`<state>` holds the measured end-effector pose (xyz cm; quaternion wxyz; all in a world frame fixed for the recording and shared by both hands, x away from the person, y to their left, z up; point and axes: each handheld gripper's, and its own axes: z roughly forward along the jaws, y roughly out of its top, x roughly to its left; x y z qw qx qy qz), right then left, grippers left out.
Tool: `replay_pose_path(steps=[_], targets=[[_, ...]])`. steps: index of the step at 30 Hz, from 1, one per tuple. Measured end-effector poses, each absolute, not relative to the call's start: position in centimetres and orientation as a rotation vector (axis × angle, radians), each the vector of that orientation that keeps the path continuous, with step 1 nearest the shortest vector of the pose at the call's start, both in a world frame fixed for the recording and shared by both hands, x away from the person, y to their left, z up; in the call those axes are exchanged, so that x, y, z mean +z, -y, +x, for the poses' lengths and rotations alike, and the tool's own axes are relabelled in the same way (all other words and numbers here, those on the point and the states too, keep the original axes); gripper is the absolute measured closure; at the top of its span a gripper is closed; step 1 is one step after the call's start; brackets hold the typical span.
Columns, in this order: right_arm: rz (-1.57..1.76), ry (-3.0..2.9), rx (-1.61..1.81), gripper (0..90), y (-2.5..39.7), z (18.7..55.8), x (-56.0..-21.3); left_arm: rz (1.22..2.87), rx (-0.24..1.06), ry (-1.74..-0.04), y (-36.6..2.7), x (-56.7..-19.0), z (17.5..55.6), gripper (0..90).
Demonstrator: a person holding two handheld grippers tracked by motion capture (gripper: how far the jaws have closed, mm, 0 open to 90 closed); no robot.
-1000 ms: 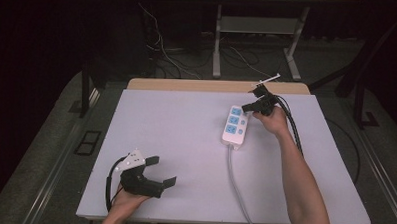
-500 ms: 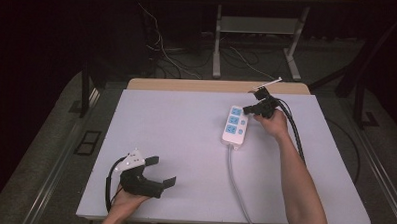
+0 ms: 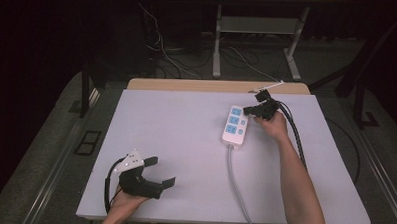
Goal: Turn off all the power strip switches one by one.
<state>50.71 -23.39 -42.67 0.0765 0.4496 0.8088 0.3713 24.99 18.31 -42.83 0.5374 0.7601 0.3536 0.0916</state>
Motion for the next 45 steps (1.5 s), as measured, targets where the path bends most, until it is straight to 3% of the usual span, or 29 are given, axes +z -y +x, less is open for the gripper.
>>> replay_pose_path(steps=[24,43,45], targets=[[1.274,-2.436,1.117,90.0,23.5,50.1,-42.1,1.813,0.216,-0.851,-18.2,-43.0,25.1,0.0],[1.188,-2.47,1.144,89.5,25.2,46.9,-38.4,1.821,0.211,-0.844,-17.9,-43.0,25.1,0.0],[1.202,-2.467,1.155,84.5,25.7,46.6,-38.3,1.819,0.21,-0.845,-17.8,-43.0,25.1,0.0]])
